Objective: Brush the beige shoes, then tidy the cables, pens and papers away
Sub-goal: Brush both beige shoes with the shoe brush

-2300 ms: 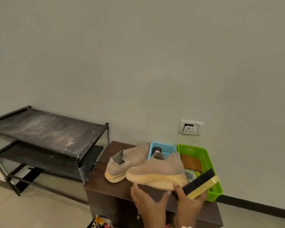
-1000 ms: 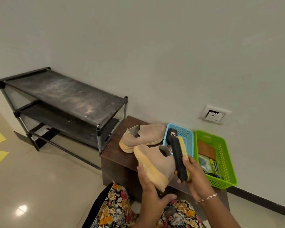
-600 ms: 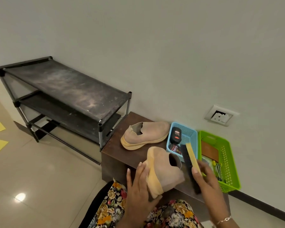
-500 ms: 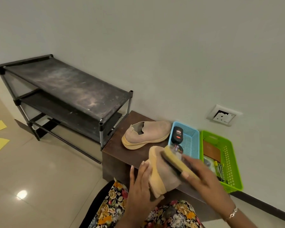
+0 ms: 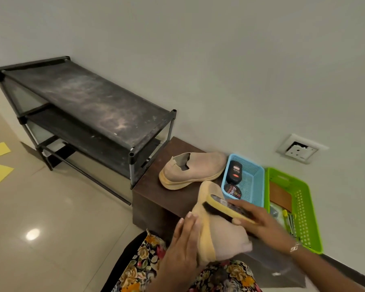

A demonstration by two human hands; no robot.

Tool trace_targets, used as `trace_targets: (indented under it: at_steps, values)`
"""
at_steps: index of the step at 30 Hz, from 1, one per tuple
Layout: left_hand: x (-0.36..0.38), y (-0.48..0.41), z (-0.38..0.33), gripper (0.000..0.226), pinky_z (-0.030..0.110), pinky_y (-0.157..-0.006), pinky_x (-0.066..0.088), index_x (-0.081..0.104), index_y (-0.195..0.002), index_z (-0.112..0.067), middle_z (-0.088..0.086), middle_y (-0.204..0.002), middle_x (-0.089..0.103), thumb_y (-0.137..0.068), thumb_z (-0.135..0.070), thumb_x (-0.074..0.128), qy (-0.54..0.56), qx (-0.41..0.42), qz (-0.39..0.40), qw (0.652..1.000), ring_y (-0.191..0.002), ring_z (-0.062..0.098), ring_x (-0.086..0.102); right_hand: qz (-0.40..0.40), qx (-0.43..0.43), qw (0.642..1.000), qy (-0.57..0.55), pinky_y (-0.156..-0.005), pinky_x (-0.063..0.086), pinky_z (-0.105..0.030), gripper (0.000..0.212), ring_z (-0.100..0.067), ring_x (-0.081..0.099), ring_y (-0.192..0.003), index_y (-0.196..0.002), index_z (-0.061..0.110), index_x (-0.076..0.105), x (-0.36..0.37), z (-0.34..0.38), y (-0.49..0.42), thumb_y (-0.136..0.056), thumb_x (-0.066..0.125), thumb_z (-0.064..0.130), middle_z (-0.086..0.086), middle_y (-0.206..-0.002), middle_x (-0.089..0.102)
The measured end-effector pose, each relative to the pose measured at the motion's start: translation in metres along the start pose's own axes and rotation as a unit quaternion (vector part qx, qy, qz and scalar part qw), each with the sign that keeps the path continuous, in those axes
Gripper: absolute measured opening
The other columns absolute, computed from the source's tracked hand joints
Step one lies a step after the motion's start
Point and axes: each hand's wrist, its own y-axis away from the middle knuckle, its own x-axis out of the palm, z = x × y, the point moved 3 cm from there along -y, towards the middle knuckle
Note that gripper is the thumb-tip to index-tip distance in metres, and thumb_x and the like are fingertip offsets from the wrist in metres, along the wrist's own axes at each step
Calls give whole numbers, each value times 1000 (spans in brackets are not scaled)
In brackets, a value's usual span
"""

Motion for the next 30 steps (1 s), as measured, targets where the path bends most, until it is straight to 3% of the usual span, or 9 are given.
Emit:
trace_targets:
  at_steps: [5,9,11,13,17,21,25,28,30]
  values:
    - [8,2,5,69,31,-118,11,34,-131,3,18,-136,36,-74,-28,58,-50,2,25,998,-139,25,20,186,-10,978,93,-92,41,-10,53,-4,53,-113,-127,29,50,-4,1,-23,-77,64,40,8,-124,57]
    - [12,6,2,84,33,-119,9,20,-141,0,15,-139,36,-77,-30,64,-67,29,63,995,-140,24,18,43,53,970,234,-88,37,-21,48,-18,51,-115,-131,25,45,-13,-34,-79,-86,62,27,-1,-126,53]
    - [10,3,5,64,33,-118,12,31,-134,3,15,-136,38,-89,-40,47,-45,7,25,999,-138,24,22,20,39,979,200,-88,38,-23,46,-16,53,-111,-128,26,45,-3,-34,-81,-86,63,28,2,-120,54]
    - [7,1,11,61,32,-117,14,38,-127,2,16,-134,40,-94,-48,31,-35,-22,14,999,-137,23,23,82,-29,985,149,-87,40,-20,44,-1,54,-104,-123,33,44,16,-17,-60,-84,63,30,15,-113,55]
    - [11,7,9,76,31,-118,13,27,-135,-1,16,-135,38,-77,-37,60,-56,12,21,998,-144,20,15,172,-69,981,49,-90,42,-13,47,-1,55,-105,-125,19,48,7,-11,-34,-81,64,26,11,-115,59]
    - [6,3,12,63,31,-117,15,26,-134,-5,13,-134,40,-90,-46,42,-39,1,10,999,-143,17,15,100,8,981,164,-85,40,-14,47,-12,55,-104,-121,33,41,4,-42,-77,-77,57,41,3,-115,54]
    - [2,2,19,61,30,-115,18,38,-128,-5,12,-132,41,-88,-50,41,-38,-38,-6,999,-144,13,12,-55,166,961,212,-90,42,-31,49,-30,53,-113,-130,18,44,-3,-69,-120,-86,61,31,-10,-125,52]
    - [3,2,23,62,31,-113,20,34,-130,-7,11,-130,42,-82,-44,48,-52,-29,5,998,-143,16,16,-167,237,954,-78,-65,48,-33,28,-27,55,-90,-116,14,52,-7,-65,-101,-93,51,31,-12,-110,57]
    - [0,0,25,61,29,-114,18,40,-125,-4,11,-128,43,-88,-52,36,-39,-45,-6,998,-135,23,28,-183,283,882,-331,-54,51,-30,24,-21,57,-72,-99,14,55,-1,-68,-75,-96,43,34,-12,-91,62]
